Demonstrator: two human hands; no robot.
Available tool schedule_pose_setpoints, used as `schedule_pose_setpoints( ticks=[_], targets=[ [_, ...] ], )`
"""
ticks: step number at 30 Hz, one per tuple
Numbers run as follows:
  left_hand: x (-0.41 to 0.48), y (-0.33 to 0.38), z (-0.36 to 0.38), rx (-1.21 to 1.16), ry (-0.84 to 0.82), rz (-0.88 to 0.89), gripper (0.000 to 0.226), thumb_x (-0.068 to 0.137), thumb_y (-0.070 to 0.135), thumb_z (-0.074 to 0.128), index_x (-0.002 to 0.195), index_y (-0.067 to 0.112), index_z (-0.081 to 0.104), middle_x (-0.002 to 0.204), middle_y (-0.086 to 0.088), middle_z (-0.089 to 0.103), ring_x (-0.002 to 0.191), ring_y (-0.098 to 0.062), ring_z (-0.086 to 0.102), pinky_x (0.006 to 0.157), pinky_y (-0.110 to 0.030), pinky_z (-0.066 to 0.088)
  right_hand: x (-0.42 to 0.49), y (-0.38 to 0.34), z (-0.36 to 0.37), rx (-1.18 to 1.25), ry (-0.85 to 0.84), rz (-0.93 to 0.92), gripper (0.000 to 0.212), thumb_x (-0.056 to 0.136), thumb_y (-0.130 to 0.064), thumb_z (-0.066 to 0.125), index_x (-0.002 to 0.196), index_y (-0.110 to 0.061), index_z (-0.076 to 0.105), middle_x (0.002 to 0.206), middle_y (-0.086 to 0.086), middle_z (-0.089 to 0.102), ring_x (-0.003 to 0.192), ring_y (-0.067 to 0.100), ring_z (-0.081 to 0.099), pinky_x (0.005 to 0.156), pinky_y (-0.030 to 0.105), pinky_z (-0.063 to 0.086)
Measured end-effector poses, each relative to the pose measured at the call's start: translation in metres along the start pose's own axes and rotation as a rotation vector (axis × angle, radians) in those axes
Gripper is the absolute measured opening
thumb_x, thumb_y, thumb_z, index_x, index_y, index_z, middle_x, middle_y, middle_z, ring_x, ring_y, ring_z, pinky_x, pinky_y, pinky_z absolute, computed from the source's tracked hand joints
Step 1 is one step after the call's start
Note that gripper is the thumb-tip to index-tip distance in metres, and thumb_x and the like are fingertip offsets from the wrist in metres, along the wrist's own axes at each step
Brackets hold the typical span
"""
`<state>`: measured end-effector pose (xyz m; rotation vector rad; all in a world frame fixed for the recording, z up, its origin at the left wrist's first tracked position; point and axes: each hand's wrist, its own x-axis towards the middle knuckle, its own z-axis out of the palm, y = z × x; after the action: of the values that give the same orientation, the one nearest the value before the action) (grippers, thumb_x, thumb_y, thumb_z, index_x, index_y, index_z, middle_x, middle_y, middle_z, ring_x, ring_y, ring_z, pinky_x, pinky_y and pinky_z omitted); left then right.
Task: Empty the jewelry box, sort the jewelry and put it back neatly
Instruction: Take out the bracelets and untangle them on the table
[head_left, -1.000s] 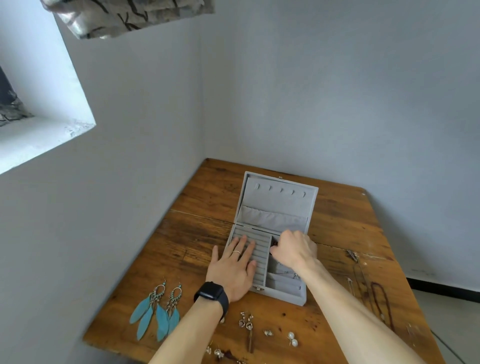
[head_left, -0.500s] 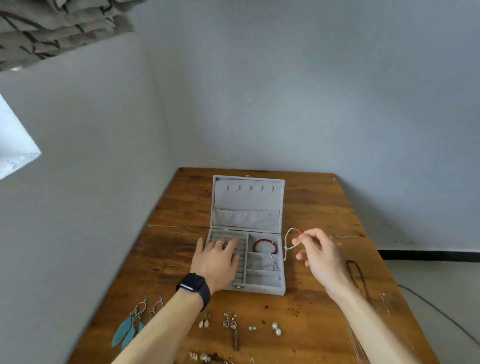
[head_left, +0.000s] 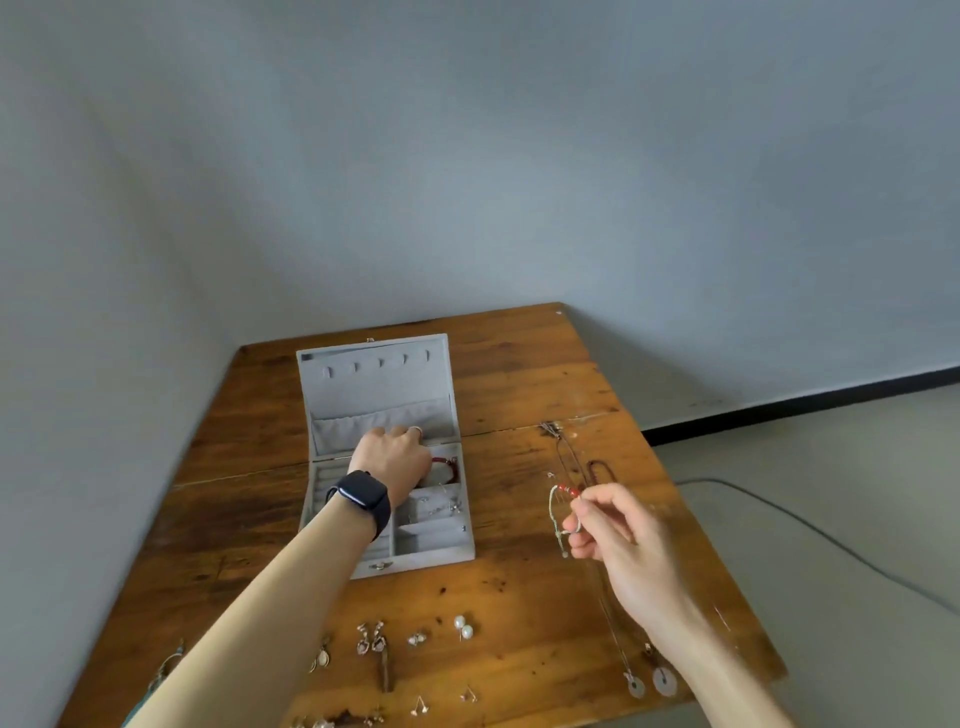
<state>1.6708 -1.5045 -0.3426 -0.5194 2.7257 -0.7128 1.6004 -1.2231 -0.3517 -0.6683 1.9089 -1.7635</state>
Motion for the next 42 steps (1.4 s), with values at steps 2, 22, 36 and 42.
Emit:
schedule_pose_setpoints(
  ticks=[2,22,36,42],
  targets=[
    [0.002,0.002,-0.002,0.066,-0.002,0.014,0.024,0.098,0.015,0.056,0.117,0.022,0.069,0.126,-0.005,0.057,0.116,-0.024,0.053,0.092,-0.036,0.044,-0.006,0.000,-0.007,0.033,-0.004,0.042,0.010,0.099,-0.013,0.057,0.094,-0.009,0.066,0.080,0.005,0.071,0.072,0.015,0.067,0.069,0.028,0.058],
    [-0.002,0.003,-0.024,-0.855,0.368,-0.188,0.016,0.099,0.038,0.054,0.109,0.027,0.060,0.096,0.005,0.070,0.085,-0.019,0.067,0.073,-0.039,0.059,-0.020,0.007,-0.018,0.131,0.000,0.133,0.020,0.087,-0.038,0.066,0.096,-0.025,0.077,0.075,-0.002,0.068,0.071,0.010,0.064,0.070,0.026,0.057],
    [0.050,0.069,-0.015,-0.443,0.352,-0.044,0.019,0.101,0.036,0.050,0.111,0.027,0.064,0.102,0.002,0.068,0.099,-0.024,0.056,0.084,-0.036,0.044,-0.029,0.009,-0.040,0.183,0.060,0.124,0.011,0.093,-0.029,0.066,0.098,-0.028,0.076,0.075,-0.003,0.068,0.070,0.009,0.064,0.068,0.022,0.054],
    [0.044,0.073,-0.001,-0.501,0.248,-0.063,0.029,0.101,0.031,0.046,0.119,0.036,0.069,0.116,0.006,0.066,0.111,-0.020,0.052,0.093,-0.036,0.042,-0.022,0.011,-0.039,0.178,0.017,0.124,0.011,0.095,-0.025,0.065,0.100,-0.026,0.075,0.078,0.001,0.070,0.073,0.012,0.064,0.070,0.026,0.055]
  ],
)
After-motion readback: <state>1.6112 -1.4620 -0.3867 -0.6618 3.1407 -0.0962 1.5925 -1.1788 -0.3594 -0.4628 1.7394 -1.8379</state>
